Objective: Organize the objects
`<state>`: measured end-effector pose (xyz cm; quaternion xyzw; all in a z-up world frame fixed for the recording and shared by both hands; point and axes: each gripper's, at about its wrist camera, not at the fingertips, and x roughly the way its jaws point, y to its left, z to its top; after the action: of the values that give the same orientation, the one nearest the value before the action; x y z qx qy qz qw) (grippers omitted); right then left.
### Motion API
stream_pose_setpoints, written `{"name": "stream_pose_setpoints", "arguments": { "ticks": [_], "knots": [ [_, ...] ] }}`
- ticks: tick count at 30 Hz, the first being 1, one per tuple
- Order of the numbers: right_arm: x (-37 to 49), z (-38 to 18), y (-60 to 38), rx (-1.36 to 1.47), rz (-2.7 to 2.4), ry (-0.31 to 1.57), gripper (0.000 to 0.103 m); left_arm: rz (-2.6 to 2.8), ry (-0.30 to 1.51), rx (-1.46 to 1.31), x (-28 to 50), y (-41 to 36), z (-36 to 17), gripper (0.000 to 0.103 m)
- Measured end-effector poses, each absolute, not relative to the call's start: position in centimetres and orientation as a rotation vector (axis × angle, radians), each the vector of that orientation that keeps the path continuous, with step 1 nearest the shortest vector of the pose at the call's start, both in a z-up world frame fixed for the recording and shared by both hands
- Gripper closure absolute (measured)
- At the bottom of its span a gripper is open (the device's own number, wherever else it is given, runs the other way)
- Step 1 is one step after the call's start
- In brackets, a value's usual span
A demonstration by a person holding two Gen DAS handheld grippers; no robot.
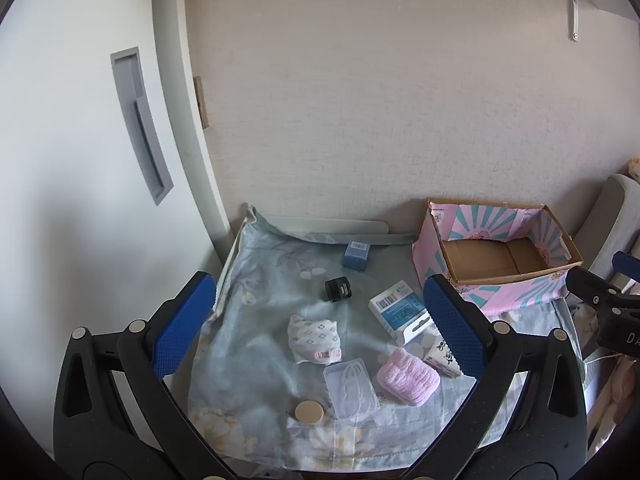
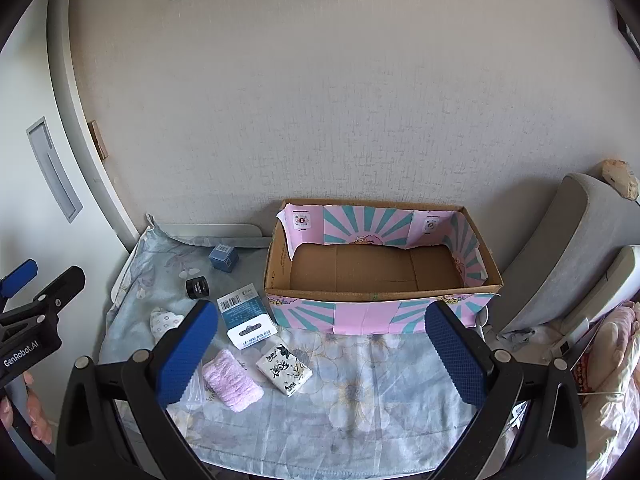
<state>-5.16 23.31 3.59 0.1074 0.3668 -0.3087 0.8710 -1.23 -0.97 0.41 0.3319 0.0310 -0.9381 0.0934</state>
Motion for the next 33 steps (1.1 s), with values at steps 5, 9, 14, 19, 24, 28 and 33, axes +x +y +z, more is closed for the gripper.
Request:
{"name": "stream_pose_setpoints", "arguments": {
  "ticks": [5,9,14,19,24,28,33],
  "knots": [
    [-5.09,3.65,23.24,0.221,-0.631,0.767,0.000,-2.791,0.089,0.976,-1.39,-1.12,0.56,0.000],
    [-4.96,3.70,23.43,0.212,-0.620,0.765,0.000,-2.796,0.089,0.978,-1.64,-1.13,0.62,0.000],
    [-4.94,3.56,23.39,0.208,-0.607,0.762,0.000,-2.794,0.082,0.974,-1.74,-0.96,0.71,0.000],
    [-5.02,3.65,23.31,0.209,-0.597,0.758,0.000,-2.793,0.086,0.969,-1.85,-0.94,0.92,0.000],
    [-4.95,3.71,23.40,0.202,-0.585,0.758,0.000,-2.805,0.095,0.959,-1.78,-0.93,1.15,0.000],
    [-4.94,3.74,23.44,0.201,-0.568,0.754,0.000,-2.805,0.090,0.957,-1.88,-0.96,1.22,0.000],
    [-4.99,3.71,23.53,0.199,-0.551,0.752,0.000,-2.810,0.092,0.952,-1.89,-0.90,1.36,0.000]
  ]
}}
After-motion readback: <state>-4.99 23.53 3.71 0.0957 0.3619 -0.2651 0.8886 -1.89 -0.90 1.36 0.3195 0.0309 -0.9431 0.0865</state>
